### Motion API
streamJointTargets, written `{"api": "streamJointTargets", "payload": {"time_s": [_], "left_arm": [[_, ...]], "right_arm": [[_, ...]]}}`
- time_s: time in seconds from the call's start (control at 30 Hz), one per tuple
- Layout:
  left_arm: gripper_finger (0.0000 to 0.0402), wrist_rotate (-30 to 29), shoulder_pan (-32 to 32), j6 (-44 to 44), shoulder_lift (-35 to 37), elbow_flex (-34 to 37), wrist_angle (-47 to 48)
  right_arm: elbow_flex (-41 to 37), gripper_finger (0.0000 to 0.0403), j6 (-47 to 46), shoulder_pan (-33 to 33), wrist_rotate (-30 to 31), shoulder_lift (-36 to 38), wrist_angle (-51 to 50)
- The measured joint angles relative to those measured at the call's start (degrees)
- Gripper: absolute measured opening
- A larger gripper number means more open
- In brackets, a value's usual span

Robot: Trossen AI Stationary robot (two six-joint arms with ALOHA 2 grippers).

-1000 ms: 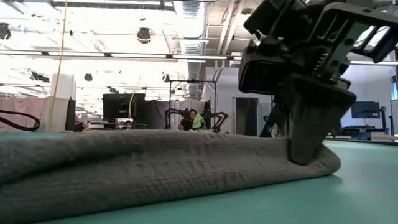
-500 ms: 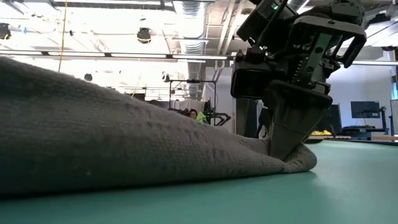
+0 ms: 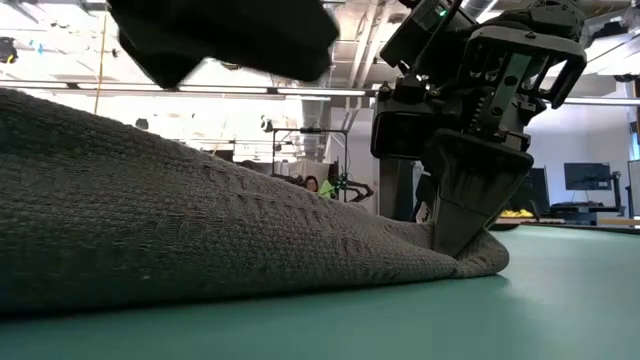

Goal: Roll towel
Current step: Roll the black towel

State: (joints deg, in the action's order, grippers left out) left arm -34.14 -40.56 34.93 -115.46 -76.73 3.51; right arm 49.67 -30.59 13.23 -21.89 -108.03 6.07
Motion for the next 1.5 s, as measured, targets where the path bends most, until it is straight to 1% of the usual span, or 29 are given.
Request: {"api": "streamJointTargets", "payload": {"time_s": [0.07,0.23,0.4,0.57,0.63,0.7,0.87,1.0,1.1,1.23,1.33,1.4,1.5], "left_arm": [[0.0039,3.47,1.28,1.16,-0.03,0.03,2.34],[0.0005,4.39,1.11,5.53,-0.04,0.02,6.97],[0.0003,3.60,0.04,9.80,-0.04,0.02,10.67],[0.0001,3.97,-0.15,10.63,-0.92,0.11,11.32],[0.0000,5.59,-0.01,11.13,-2.72,0.09,10.66],[0.0000,5.18,0.03,11.39,-4.01,0.16,10.87],[0.0000,4.52,-0.24,12.80,-4.57,0.04,11.60],[0.0000,3.49,-0.48,12.80,-4.63,0.04,12.51],[0.0000,3.94,-0.52,13.66,-4.63,0.04,13.27],[0.0000,4.33,-0.74,14.19,-4.63,0.07,13.72],[0.0000,4.29,-0.72,16.01,-4.61,1.49,12.34],[0.0000,3.44,-0.88,17.51,-4.46,4.17,8.13],[0.0000,3.41,-1.15,20.82,-4.12,8.26,1.43]], "right_arm": [[0.00,0.0024,0.00,0.00,0.00,0.00,0.00],[-0.02,0.0024,0.22,0.00,0.03,-0.02,0.01],[-0.02,0.0025,0.79,0.00,0.09,-0.04,0.04],[-0.04,0.0032,1.05,0.04,0.17,-0.04,0.33],[-0.07,0.0047,1.03,0.47,0.54,-0.04,0.48],[-0.07,0.0066,1.05,0.68,0.45,0.13,0.64],[0.00,0.0126,1.07,-0.33,-3.06,1.25,0.61],[-0.19,0.0173,1.67,-2.01,-5.06,4.47,-2.26],[-0.24,0.0199,2.75,-3.23,-5.65,8.28,-6.75],[-0.20,0.0214,6.42,-4.50,-5.25,13.64,-13.99],[-0.20,0.0216,12.14,-3.69,-2.88,17.19,-16.57],[-0.28,0.0215,18.05,-1.09,-0.10,18.87,-15.49],[-0.67,0.0211,28.27,5.84,6.31,19.06,-11.69]]}}
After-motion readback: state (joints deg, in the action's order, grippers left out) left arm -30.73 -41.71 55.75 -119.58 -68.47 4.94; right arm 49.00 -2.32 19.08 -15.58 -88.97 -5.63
